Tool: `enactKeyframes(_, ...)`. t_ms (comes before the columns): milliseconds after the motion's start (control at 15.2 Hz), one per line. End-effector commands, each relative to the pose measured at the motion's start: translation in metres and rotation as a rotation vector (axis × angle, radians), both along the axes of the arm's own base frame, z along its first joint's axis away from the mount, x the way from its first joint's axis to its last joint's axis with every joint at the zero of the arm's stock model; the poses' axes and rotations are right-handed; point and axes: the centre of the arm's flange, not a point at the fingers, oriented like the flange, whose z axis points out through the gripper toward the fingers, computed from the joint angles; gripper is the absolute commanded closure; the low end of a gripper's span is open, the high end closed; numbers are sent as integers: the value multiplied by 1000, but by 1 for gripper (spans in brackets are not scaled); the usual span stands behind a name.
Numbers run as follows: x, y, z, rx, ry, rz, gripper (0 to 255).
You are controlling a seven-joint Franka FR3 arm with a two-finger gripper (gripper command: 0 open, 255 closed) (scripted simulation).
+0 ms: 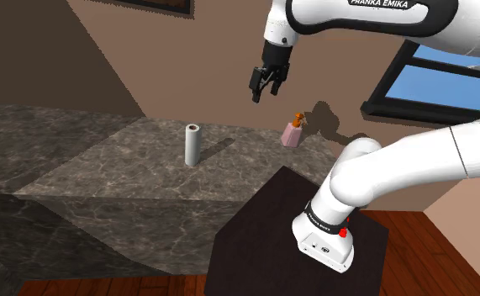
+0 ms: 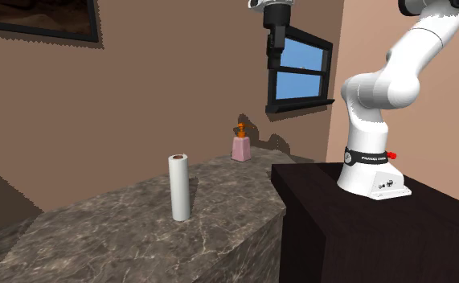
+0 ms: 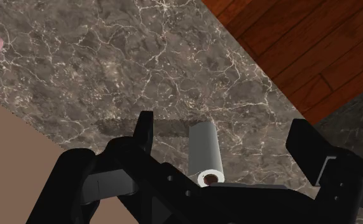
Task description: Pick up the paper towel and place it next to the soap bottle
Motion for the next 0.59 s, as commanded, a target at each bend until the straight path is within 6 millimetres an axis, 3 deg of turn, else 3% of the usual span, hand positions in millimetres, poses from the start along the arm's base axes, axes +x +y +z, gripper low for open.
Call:
enactKeyframes(0,0,0,0,0,0,0,0)
enactKeyframes(528,78,-8,-69,-1,-10,118,0)
